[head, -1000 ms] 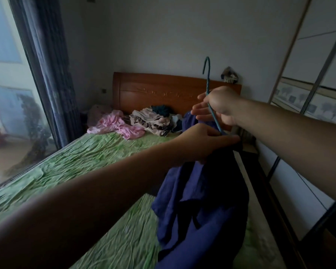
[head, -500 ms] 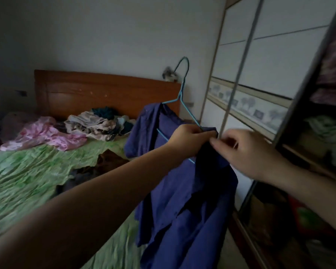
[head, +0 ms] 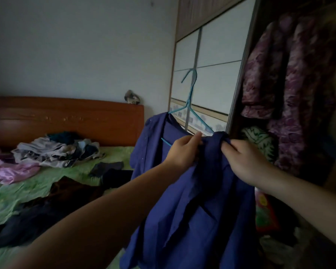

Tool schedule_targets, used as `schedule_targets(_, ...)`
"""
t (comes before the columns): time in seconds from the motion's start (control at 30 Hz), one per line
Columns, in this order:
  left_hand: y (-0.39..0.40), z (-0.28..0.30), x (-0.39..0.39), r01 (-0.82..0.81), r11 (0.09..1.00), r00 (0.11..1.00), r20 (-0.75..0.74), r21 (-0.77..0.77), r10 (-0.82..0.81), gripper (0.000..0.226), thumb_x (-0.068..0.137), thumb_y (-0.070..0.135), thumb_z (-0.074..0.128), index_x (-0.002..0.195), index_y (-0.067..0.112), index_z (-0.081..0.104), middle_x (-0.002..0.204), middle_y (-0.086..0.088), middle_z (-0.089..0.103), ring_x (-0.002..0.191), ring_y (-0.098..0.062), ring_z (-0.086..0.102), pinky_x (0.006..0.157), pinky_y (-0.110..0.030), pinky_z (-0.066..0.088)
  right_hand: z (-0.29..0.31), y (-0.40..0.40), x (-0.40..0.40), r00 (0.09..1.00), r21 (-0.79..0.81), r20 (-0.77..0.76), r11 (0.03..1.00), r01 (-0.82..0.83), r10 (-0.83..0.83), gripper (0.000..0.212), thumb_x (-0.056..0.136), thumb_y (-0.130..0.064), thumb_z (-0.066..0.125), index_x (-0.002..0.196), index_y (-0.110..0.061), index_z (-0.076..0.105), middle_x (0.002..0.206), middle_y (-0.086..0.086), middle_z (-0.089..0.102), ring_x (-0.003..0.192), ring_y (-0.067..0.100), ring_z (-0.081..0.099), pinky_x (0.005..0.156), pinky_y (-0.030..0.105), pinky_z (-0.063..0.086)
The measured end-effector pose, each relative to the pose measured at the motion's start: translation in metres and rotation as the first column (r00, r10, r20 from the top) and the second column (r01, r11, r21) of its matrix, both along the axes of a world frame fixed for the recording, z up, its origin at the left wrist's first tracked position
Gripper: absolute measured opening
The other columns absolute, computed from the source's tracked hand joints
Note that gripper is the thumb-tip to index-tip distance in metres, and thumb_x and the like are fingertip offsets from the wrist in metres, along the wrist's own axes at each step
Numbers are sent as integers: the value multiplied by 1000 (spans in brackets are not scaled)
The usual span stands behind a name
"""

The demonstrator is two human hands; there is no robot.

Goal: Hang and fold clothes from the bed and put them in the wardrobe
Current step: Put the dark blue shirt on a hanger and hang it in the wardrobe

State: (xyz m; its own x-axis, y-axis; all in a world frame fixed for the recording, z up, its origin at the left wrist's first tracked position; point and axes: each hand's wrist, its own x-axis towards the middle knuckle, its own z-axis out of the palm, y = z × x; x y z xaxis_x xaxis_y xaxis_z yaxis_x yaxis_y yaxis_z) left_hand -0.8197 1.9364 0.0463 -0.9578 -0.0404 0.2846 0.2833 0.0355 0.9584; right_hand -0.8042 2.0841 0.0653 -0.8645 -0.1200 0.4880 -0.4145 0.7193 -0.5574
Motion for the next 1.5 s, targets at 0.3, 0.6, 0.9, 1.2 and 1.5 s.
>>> schedule_targets(0.3,175,-19,66,57,996,967,-245,-75,-73,67,69,53,77,123,40,39,124,7,49,108,-4,55,91,-24,50,59,144,31,989,-108,55,984,144,-139,35,97,-25,45,68,-9,54,64,6,51,75,22,52,56,33,29)
schedule_targets(0.6,293,-21,43,-71,927,987,-158,-369,12,17,83,19,64,91,31,55,83,17,59,96,-11,63,67,-11,38,119,243,21,963,-217,19,939,267,-270,23,98,-29,39,89,-11,52,86,10,52,68,22,50,48,26,27)
schedule_targets(0.9,356,-11,-73,65,909,993,-68,-412,-102,23,93,34,54,116,31,58,125,-4,62,119,-19,56,92,-19,40,167,315,-48,938,-341,-21,884,319,-347,36,100,-33,37,108,-5,58,82,8,59,68,20,54,53,25,34)
schedule_targets(1.2,413,21,-191,136,936,978,-110,-324,-180,57,74,43,55,127,22,56,122,1,64,116,-15,57,93,-16,38,218,360,-145,924,-479,-18,814,328,-383,42,101,-33,38,131,-6,50,93,8,59,76,21,55,59,26,40)
schedule_targets(1.5,458,63,-263,67,982,940,-318,-175,-121,24,63,32,60,83,21,64,84,3,72,83,-10,66,74,-30,51,267,397,-195,938,-541,-133,816,202,-321,38,100,-18,40,133,-2,49,126,17,56,109,30,56,78,30,41)
